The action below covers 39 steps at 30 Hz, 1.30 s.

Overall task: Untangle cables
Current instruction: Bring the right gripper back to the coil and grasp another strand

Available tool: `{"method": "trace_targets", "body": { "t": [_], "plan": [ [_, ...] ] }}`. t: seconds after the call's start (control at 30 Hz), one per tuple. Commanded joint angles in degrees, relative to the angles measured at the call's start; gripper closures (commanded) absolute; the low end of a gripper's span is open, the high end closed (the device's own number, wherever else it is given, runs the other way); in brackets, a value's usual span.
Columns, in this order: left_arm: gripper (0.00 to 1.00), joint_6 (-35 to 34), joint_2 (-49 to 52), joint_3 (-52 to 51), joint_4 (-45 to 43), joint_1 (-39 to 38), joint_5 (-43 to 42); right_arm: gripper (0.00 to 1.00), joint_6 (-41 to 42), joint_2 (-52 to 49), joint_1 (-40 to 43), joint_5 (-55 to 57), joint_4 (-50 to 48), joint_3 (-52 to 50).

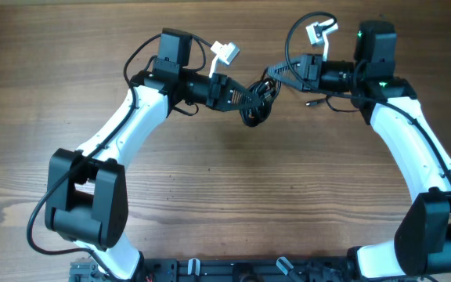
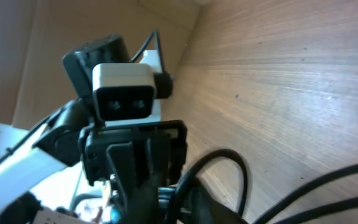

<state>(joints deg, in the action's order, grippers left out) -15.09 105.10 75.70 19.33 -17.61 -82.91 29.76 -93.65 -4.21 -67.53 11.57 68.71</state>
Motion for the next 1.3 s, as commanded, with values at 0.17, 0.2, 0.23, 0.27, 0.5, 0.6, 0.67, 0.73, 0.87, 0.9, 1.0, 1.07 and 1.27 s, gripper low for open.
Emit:
{"method": "trace_targets", "body": {
  "t": [0.17, 0.2, 0.23, 0.27, 0.5, 0.6, 0.67, 0.73, 0.87, 0.9, 1.0, 1.07, 1.27],
  "plan": [
    [0.96, -0.2, -1.0, 0.3, 0.4, 0.1, 3.6, 0.96, 0.3, 0.2, 0.1, 24.5, 9.3, 0.2],
    [0.96, -0.3, -1.0, 0.3, 1.0, 0.1, 5.0, 0.96, 0.3, 0.2, 0.5, 25.8, 9.9, 0.2],
    [0.96, -0.4, -1.0, 0.3, 1.9, 0.1, 7.0, 0.96, 0.3, 0.2, 1.1, 25.6, 9.9, 0.2],
    [0.96, -0.4, -1.0, 0.3, 2.8, 0.1, 8.9, 0.96, 0.3, 0.2, 1.6, 24.7, 9.7, 0.2],
    [0.96, -2.1, -1.0, 0.3, 14.8, 0.1, 35.2, 0.96, 0.3, 1.2, 10.8, 8.7, 6.5, 0.2],
    [0.96, -2.0, -1.0, 0.3, 16.0, 0.1, 35.4, 0.96, -0.7, 1.2, 14.5, 10.1, 6.7, 0.2],
    [0.96, -2.0, -1.0, 0.3, 15.9, 0.1, 35.4, 0.96, -1.5, 1.2, 15.6, 12.2, 6.7, 0.2],
    [0.96, -1.8, -1.0, 0.3, 15.6, 0.1, 34.0, 0.96, -2.3, 1.2, 15.8, 15.0, 6.7, 0.2],
    [0.96, -1.6, -1.0, 0.3, 13.5, 0.1, 26.6, 0.96, -4.0, 1.2, 14.6, 20.1, 6.2, 0.2],
    [0.96, -1.6, -1.0, 0.3, 12.7, 0.1, 24.4, 0.96, -4.1, 1.2, 14.2, 21.6, 6.0, 0.2],
    [0.96, -1.6, -1.0, 0.3, 8.2, 0.1, 12.6, 0.95, -4.2, 1.2, 12.5, 25.9, 5.0, 0.2],
    [0.96, -1.7, -1.0, 0.3, 5.1, 0.1, 4.9, 0.95, -4.2, 1.2, 11.1, 27.4, 3.8, 0.2],
    [0.96, -2.1, -1.0, 0.3, 2.4, 0.0, -4.5, 0.58, -4.0, 1.2, 6.3, 30.6, -1.1, 0.2]
  ]
}}
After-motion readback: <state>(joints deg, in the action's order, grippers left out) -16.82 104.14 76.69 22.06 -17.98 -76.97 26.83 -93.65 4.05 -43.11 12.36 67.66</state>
